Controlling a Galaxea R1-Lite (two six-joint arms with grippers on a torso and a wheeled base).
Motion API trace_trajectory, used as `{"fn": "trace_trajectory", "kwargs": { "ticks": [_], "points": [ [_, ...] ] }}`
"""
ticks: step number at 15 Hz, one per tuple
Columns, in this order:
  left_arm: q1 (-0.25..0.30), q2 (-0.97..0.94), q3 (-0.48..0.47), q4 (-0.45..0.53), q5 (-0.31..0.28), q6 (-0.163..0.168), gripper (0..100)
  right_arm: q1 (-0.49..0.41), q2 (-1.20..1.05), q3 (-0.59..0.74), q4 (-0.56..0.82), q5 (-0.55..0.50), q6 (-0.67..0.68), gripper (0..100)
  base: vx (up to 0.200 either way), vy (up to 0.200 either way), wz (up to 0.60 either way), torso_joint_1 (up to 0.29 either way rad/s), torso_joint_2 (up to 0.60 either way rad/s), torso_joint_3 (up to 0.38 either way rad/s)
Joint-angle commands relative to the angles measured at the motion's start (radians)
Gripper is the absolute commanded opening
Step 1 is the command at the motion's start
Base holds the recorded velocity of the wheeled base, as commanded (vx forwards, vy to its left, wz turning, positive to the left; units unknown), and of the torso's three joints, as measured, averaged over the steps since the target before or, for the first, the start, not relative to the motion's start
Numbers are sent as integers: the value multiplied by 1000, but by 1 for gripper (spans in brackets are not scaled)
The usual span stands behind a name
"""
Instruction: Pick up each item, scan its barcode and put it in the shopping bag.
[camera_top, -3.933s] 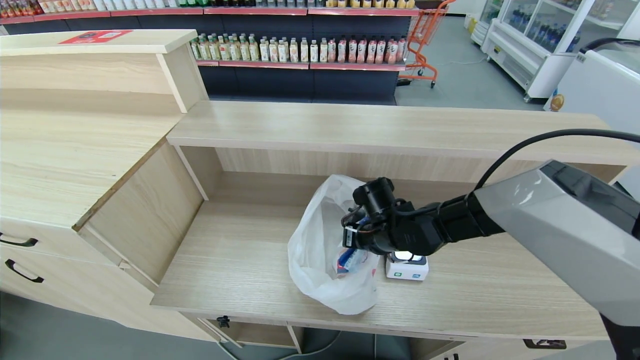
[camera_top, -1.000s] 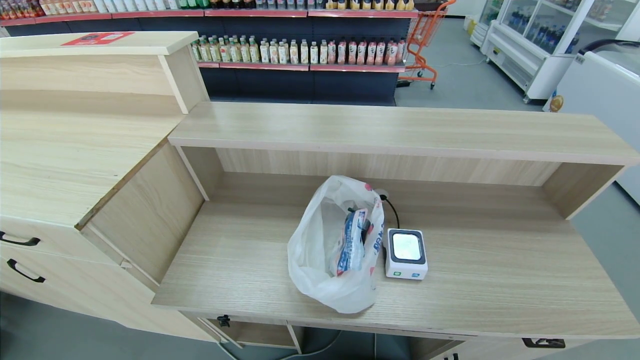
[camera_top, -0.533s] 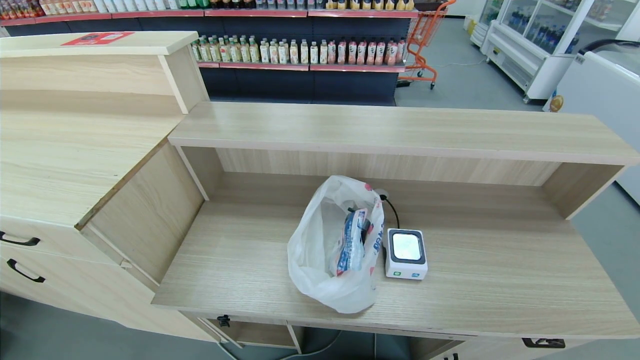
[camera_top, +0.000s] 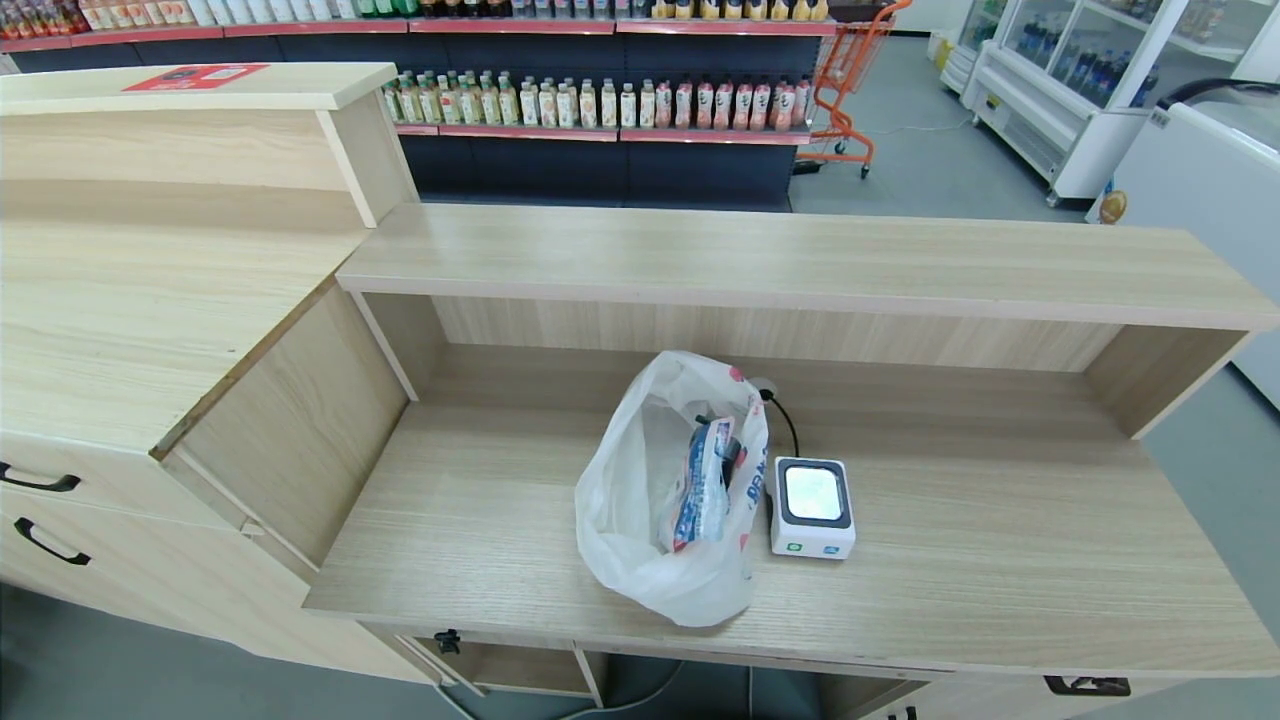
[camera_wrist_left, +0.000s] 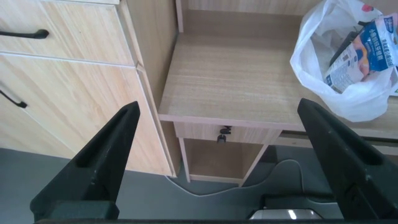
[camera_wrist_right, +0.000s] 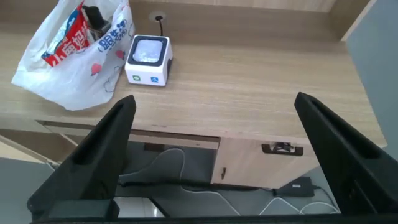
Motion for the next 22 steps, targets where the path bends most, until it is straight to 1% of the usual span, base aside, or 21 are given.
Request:
{"fn": "trace_trajectory", "kwargs": {
  "ticks": [1, 2, 3, 4, 5, 12, 15, 16, 18, 20, 21, 22],
  "points": [
    [0, 0, 0, 0, 0, -2, 100, 0, 4, 0, 2, -1, 4, 100, 0, 0, 0, 0, 0, 0],
    [0, 0, 0, 0, 1, -5, 100, 0, 4, 0, 2, -1, 4, 100, 0, 0, 0, 0, 0, 0],
    [0, 0, 0, 0, 1, -20, 100, 0, 4, 0, 2, -1, 4, 100, 0, 0, 0, 0, 0, 0],
    [0, 0, 0, 0, -2, 10, 100, 0, 4, 0, 2, -1, 1, 100, 0, -200, 0, 7, -2, 2],
    [0, 0, 0, 0, -2, 18, 100, 0, 4, 0, 2, -1, -2, 100, 0, -200, 0, 7, -2, 7],
    [0, 0, 0, 0, 0, 18, 100, 0, 4, 0, 2, 0, -5, 100, 0, -200, 0, 5, 0, 2],
    [0, 0, 0, 0, 0, 3, 100, 0, 4, 0, 2, 0, -5, 100, 0, 0, 0, 0, 0, 0],
    [0, 13, 0, 0, -2, 10, 100, 0, 4, 0, 2, 0, -5, 100, 200, 0, 0, 2, 2, 2],
    [0, 20, 0, 0, -2, 12, 100, 0, 4, 0, 2, 0, -5, 100, 200, 0, 0, -5, 0, 2],
    [0, 16, 0, 0, 0, 10, 100, 0, 4, 0, 2, 0, -8, 100, 200, 0, 0, -5, -12, 5],
    [0, 3, 0, 0, 0, 6, 100, 0, 4, 0, 2, 0, -8, 100, 0, 0, 0, 0, 0, 0],
    [0, 1, 0, 0, 0, 4, 100, 0, 4, 0, 3, 0, -10, 0, 0, 0, 0, 0, 0, 0]
  ]
}}
